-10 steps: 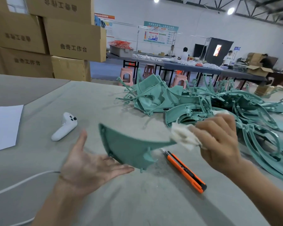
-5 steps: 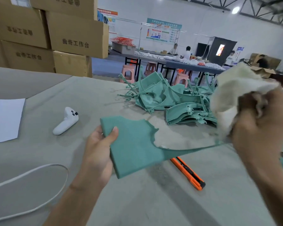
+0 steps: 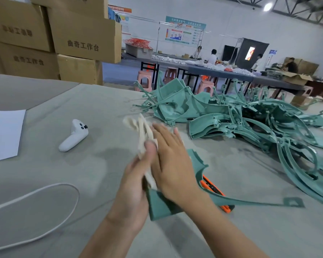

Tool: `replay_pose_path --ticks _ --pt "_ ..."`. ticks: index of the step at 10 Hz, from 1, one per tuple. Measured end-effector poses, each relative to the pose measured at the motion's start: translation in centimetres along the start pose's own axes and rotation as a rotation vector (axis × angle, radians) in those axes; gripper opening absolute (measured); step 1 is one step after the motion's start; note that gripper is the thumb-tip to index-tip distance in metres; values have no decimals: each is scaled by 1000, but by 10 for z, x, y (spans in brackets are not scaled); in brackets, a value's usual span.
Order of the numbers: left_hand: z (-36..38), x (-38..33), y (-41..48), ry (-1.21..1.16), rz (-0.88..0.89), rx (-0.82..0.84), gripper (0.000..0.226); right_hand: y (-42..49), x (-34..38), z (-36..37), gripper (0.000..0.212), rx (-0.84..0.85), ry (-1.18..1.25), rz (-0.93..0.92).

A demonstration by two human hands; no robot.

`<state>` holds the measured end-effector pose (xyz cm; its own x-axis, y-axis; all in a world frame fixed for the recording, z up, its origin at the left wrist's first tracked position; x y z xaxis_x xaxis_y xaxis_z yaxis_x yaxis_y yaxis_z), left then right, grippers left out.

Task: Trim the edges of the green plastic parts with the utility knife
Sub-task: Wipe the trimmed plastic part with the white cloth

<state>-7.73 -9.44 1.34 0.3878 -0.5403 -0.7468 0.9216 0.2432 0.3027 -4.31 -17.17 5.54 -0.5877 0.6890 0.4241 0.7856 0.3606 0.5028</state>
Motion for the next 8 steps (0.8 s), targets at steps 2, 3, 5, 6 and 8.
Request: replay_pose_path --ticks 2,3,5,6,8 --pt "2 -8 0 94 109 58 25 33 -7 -7 54 -124 234 194" --pt "1 -10 4 195 150 46 23 27 -1 -7 52 -145 296 128" --pt "2 -2 -4 327 224 -54 39 25 -2 -8 57 -127 336 33" --pt "4 -2 -5 369 245 -7 13 31 -6 -12 61 -189 216 33" --pt "-14 -16 -13 376 319 -183 16 58 -47 -75 64 -420 -12 241"
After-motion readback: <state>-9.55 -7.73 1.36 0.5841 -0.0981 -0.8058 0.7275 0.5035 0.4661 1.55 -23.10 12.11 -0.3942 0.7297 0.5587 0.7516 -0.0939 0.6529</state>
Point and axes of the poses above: each hand's wrist, its own y-axis towards the middle knuckle, its own z-axis out of the palm, x = y × z, the point moved 3 cm from there along y, towards the middle knuckle, and after that the axes turned 11 degrees about z, right-handed, at the moved point
